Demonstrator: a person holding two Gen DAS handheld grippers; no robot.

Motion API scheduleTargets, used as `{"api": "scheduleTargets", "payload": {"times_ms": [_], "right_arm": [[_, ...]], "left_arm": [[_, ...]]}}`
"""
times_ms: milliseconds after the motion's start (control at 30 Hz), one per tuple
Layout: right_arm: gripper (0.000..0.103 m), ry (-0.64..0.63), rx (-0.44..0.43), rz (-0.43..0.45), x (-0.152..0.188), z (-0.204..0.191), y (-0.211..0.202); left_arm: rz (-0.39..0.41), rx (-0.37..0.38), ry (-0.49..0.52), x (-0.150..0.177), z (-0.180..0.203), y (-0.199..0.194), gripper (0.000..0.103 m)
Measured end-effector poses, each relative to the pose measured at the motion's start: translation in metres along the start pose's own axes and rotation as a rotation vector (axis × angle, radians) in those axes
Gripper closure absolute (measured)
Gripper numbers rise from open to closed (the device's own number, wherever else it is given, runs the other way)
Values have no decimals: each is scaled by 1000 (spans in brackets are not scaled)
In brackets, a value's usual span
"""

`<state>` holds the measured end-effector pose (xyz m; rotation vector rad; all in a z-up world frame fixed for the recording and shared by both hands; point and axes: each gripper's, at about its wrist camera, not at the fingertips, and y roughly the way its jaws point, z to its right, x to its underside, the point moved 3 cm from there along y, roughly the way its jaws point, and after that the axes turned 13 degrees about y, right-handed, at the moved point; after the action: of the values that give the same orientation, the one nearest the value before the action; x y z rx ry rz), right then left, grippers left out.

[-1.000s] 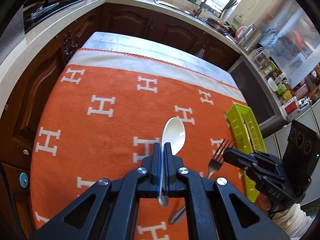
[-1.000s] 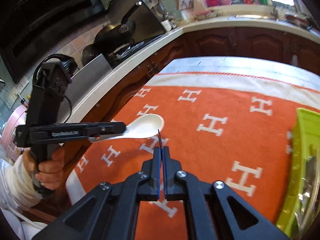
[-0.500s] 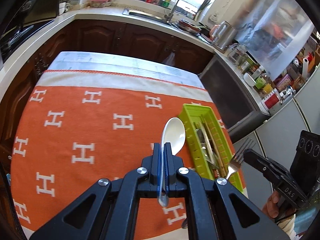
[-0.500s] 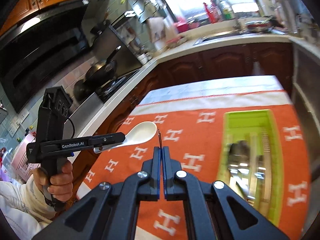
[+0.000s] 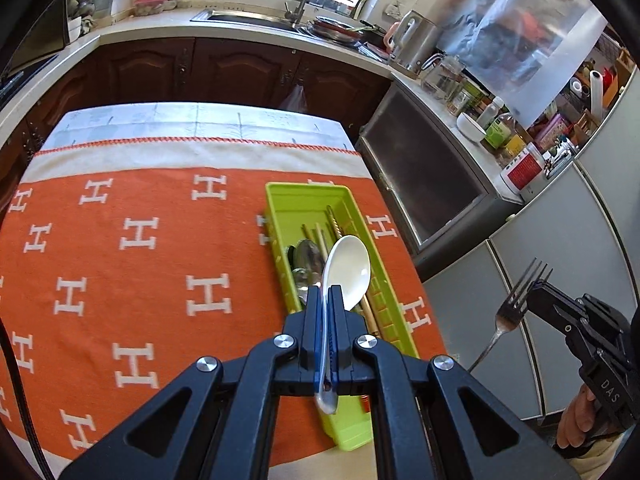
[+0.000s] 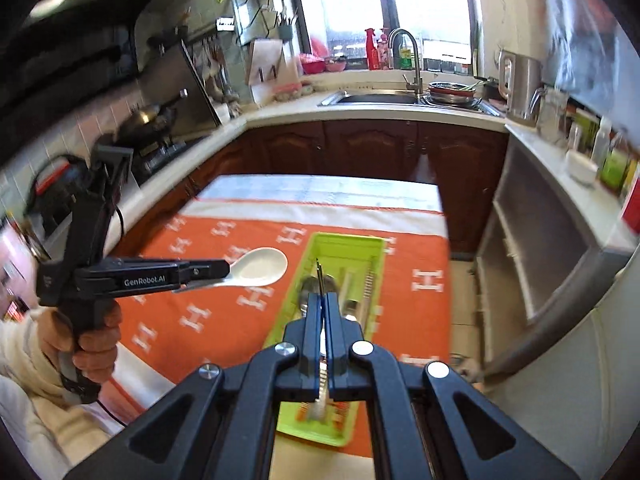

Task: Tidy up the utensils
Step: 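Carry the ceramic spoon and fork into the green tray and release both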

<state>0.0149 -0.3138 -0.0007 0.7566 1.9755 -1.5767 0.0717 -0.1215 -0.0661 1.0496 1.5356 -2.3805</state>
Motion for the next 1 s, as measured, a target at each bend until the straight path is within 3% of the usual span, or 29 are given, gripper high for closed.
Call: {"api": "scheduleTargets", "payload": {"times_ms": [100, 500, 633, 733, 867, 1000], "right_arm": [[102, -33, 17, -17, -2, 2, 6], [101, -157, 41, -238, 8, 0, 104], [101, -146, 22, -275, 12, -2, 123], [101, -104, 9, -299, 12, 0, 139], [100, -29, 5, -301, 13, 9, 149], [100, -14, -12, -301, 17, 8, 147]], "left_arm": [[-18, -13, -6, 2, 10, 16, 102], [-152, -68, -61, 32, 10, 74, 101], [-183, -51, -89, 37, 9, 86, 100], [-223, -6, -100, 42, 12, 97, 92], [-228, -17, -79, 43, 13, 98, 84], [-221, -20, -40, 39, 15, 89, 84]]}}
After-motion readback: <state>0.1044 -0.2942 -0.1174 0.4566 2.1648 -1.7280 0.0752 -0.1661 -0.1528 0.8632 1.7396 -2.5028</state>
